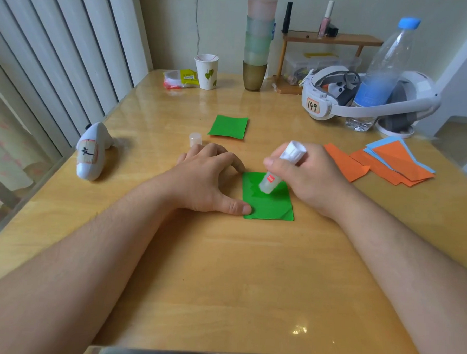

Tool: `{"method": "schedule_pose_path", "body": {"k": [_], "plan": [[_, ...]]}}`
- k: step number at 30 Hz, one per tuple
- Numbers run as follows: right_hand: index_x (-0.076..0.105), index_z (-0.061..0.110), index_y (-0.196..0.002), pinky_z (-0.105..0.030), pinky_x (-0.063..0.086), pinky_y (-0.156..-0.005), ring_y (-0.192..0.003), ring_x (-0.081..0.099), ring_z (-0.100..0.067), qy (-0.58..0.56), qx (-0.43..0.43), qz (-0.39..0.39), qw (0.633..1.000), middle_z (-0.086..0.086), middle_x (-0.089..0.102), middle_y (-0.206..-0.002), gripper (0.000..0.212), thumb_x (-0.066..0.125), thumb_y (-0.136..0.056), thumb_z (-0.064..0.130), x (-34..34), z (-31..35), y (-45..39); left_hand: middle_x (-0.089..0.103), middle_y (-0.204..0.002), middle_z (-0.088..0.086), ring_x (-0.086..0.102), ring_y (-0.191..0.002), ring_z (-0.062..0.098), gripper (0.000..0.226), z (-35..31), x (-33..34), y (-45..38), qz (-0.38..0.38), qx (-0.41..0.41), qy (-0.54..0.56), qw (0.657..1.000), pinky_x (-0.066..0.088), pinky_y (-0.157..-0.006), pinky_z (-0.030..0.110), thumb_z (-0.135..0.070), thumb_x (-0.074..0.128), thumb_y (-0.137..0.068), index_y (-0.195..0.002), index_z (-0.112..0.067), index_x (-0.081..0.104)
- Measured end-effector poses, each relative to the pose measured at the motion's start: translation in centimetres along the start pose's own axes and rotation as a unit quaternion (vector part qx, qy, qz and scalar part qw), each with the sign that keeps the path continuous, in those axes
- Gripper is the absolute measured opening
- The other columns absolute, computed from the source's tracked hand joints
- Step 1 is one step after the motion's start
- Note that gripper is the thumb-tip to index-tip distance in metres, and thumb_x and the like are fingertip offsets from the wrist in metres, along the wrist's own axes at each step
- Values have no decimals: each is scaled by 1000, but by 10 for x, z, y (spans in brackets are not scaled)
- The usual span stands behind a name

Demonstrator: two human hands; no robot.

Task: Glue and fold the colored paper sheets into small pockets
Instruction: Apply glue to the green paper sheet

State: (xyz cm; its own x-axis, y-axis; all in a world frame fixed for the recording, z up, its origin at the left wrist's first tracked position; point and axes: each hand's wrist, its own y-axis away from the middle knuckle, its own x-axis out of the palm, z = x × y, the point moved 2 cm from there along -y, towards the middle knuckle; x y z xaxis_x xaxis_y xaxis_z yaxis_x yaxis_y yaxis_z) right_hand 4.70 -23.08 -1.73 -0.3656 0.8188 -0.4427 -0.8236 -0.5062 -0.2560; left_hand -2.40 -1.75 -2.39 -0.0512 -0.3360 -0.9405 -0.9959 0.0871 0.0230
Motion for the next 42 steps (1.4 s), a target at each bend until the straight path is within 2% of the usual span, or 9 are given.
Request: {"method": "schedule_pose_path", "body": {"k": [2, 5, 8, 13, 22, 27, 34, 37, 42], "plan": [[72, 25, -79, -38, 49, -71, -70, 60, -8, 33, -16, 15, 999, 9, 73, -72, 31, 72, -77, 56, 8, 2, 2, 35, -136, -16, 25, -135, 16, 85, 0, 0, 0, -2, 1, -2, 1000, 27, -115, 44, -89, 71, -57, -131, -55, 47], [72, 26, -76, -31, 47, -65, -66, 59, -5, 60, -23, 28, 998, 10, 73, -71, 30, 74, -78, 56, 14, 4, 3, 36, -136, -16, 26, -134, 15, 84, 1, 1, 0, -4, 1, -2, 1000, 27, -114, 43, -89, 70, -56, -129, -55, 47], [72, 27, -78, -32, 47, -64, -66, 59, -10, 84, -18, 31, 996, 5, 73, -74, 37, 71, -73, 64, 18, 4, 4, 36, -134, -16, 26, -134, 15, 86, 1, 2, 0, -7, -1, 1, 1000, 27, -113, 42, -91, 67, -53, -129, -54, 48], [68, 24, -74, -20, 39, -56, -56, 49, -2, 111, -4, 35, 993, 15, 62, -60, 23, 80, -86, 40, 19, 8, 3, 36, -135, -16, 26, -134, 15, 87, -1, 1, 0, -5, -3, 0, 1000, 27, -115, 43, -90, 67, -53, -130, -53, 50], [66, 18, -73, -30, 40, -58, -57, 46, -6, 104, 22, 22, 994, 13, 56, -58, 19, 78, -84, 27, 1, 0, 6, 35, -133, -17, 27, -134, 16, 95, 2, 1, 0, -1, -6, 7, 1000, 28, -116, 48, -99, 58, -45, -129, -55, 48], [65, 13, -73, -30, 38, -59, -56, 44, -6, 111, 28, 9, 993, 11, 54, -59, 20, 78, -86, 22, -14, -6, 8, 35, -133, -17, 27, -134, 16, 91, 2, 0, 1, -1, -4, 6, 1000, 28, -116, 47, -94, 65, -51, -131, -52, 49], [64, 16, -69, -33, 42, -61, -57, 47, -7, 136, 34, 1, 990, 8, 58, -58, 23, 77, -84, 28, -19, -7, 7, 37, -134, -17, 27, -135, 16, 95, 3, 1, 1, -2, -1, 6, 1000, 29, -115, 47, -99, 58, -47, -130, -53, 50], [61, 12, -66, -36, 43, -63, -60, 49, -11, 88, 40, -42, 994, 0, 58, -59, 28, 71, -77, 36, -20, -7, 6, 37, -136, -16, 27, -135, 16, 95, 2, 0, 1, 2, 0, 1, 1000, 30, -114, 47, -98, 59, -49, -131, -52, 50], [54, 2, -70, -38, 39, -64, -64, 45, -14, 8, 15, -103, 995, -1, 48, -62, 45, 67, -73, 46, -16, -1, 3, 36, -137, -16, 26, -135, 15, 97, 0, -1, 3, 7, -5, -6, 1000, 29, -114, 45, -99, 54, -48, -132, -51, 48]]}}
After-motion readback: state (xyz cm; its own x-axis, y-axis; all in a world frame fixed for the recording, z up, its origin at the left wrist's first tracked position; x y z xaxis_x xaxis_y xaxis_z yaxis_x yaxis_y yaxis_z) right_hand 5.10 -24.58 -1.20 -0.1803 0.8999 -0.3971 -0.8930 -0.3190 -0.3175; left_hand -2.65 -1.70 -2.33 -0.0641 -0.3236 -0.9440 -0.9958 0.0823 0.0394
